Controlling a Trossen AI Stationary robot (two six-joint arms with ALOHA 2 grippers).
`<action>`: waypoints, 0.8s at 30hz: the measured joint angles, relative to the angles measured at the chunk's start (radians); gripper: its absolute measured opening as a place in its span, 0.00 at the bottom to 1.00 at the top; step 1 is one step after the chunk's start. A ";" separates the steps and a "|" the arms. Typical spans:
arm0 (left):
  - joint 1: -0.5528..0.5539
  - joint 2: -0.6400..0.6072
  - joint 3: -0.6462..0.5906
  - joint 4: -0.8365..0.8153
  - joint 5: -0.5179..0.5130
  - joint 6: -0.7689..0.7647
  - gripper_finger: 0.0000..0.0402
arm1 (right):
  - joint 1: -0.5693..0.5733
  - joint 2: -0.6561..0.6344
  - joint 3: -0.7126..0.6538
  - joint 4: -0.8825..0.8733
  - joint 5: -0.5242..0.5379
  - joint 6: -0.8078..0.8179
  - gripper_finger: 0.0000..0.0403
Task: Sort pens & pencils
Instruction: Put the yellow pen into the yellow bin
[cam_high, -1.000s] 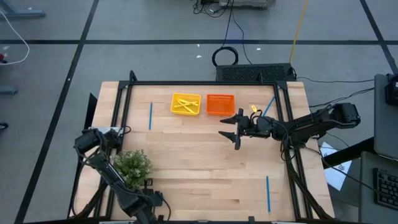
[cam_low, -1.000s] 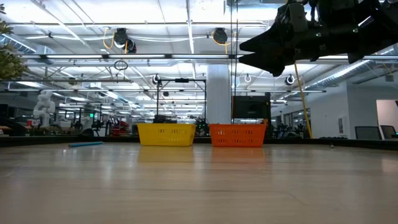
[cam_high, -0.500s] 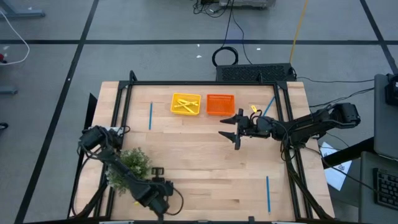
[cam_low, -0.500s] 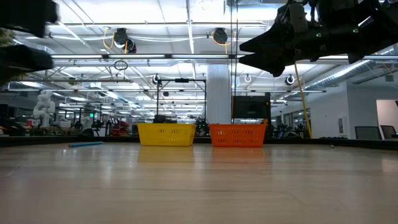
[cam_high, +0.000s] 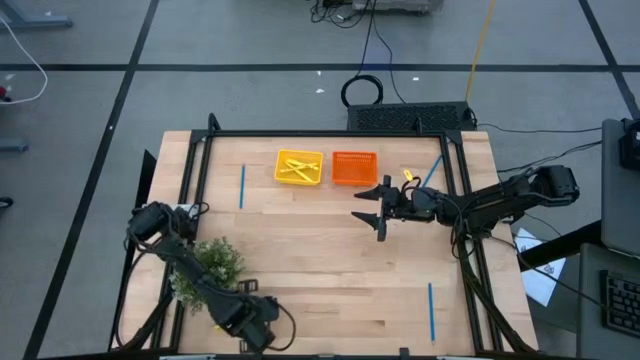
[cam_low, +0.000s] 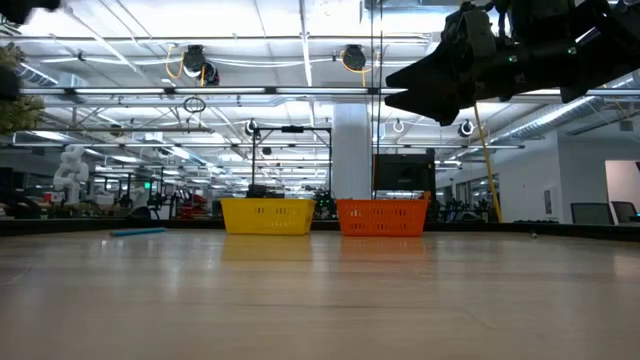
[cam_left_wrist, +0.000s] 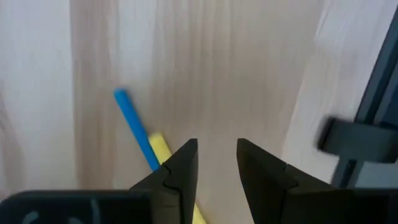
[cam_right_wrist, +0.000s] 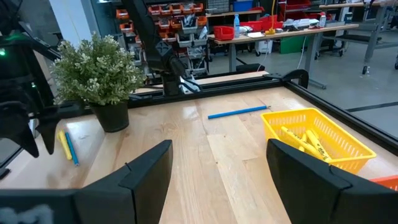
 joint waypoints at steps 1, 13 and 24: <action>-0.011 0.000 -0.005 -0.004 0.000 -0.027 0.29 | 0.000 0.000 0.000 0.000 0.000 0.000 0.62; -0.066 0.000 -0.022 -0.063 -0.084 -0.116 0.29 | 0.000 0.000 0.000 0.000 0.000 0.000 0.62; -0.053 0.000 -0.039 -0.060 -0.060 -0.081 0.29 | 0.000 0.000 0.000 0.000 0.000 0.000 0.62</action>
